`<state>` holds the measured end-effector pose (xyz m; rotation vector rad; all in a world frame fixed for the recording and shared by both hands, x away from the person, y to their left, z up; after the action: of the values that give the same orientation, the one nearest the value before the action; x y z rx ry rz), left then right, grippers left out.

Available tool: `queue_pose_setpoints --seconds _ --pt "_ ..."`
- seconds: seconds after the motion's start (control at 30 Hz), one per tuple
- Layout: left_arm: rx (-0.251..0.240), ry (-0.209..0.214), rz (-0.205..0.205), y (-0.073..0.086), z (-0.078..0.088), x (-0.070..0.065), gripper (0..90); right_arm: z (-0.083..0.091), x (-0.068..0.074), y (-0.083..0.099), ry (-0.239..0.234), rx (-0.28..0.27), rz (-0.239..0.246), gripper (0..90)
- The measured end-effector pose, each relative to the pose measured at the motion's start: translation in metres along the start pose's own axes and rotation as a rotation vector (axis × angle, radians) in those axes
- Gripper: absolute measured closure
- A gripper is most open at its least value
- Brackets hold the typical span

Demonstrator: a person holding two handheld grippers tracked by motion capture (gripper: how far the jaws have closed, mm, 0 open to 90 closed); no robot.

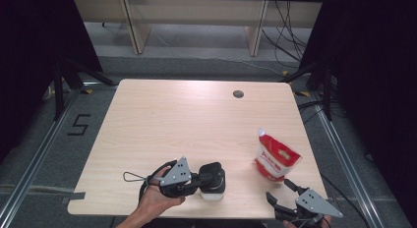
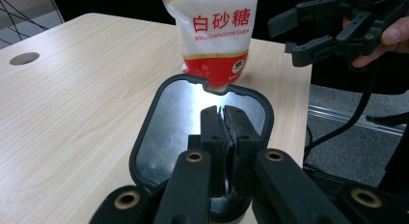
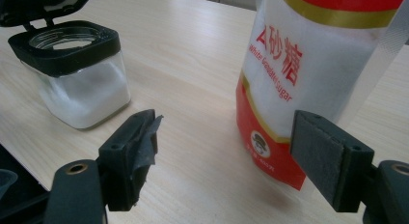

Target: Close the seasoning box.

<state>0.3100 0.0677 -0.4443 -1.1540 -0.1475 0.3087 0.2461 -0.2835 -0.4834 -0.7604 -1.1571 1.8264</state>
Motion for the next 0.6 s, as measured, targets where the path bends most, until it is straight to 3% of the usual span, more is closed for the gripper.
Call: queue_pose_setpoints --seconds 0.17,0.23,0.3,0.33,0.43,0.5,0.6 --pt "-0.005 0.010 0.019 0.001 -0.004 -0.001 86.3 0.000 0.001 0.000 -0.005 0.009 -0.020 26.3" --pt "0.007 0.010 0.002 0.001 -0.005 -0.001 86.3 -0.001 0.000 0.000 0.000 0.000 0.002 26.3" --pt "0.008 0.013 0.013 0.001 -0.006 -0.002 86.2 0.000 0.000 0.000 0.004 0.001 0.003 26.3" --pt "0.016 0.016 -0.004 0.001 -0.007 -0.001 86.1 0.000 0.000 0.000 0.004 0.001 0.000 26.3" --pt "0.016 0.024 0.010 0.004 -0.010 -0.001 86.0 0.000 -0.002 0.000 0.006 0.005 0.022 26.3" --pt "0.034 0.025 -0.006 0.005 -0.012 0.000 86.0 0.000 0.000 0.000 0.005 0.001 0.000 26.3" --pt "0.041 0.030 0.003 0.009 -0.015 -0.002 85.9 0.000 0.001 0.000 -0.006 0.007 -0.004 26.3"
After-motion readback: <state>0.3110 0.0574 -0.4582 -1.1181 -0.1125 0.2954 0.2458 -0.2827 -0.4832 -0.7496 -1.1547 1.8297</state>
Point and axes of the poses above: each handheld gripper's, and its own axes: z roughly backward along the jaws, y roughly out of its underside, x roughly to its left, the point moved 1 cm from there along -z, roughly forward along the jaws, and after that the axes turned 5 degrees about y, right-handed, at the moved point
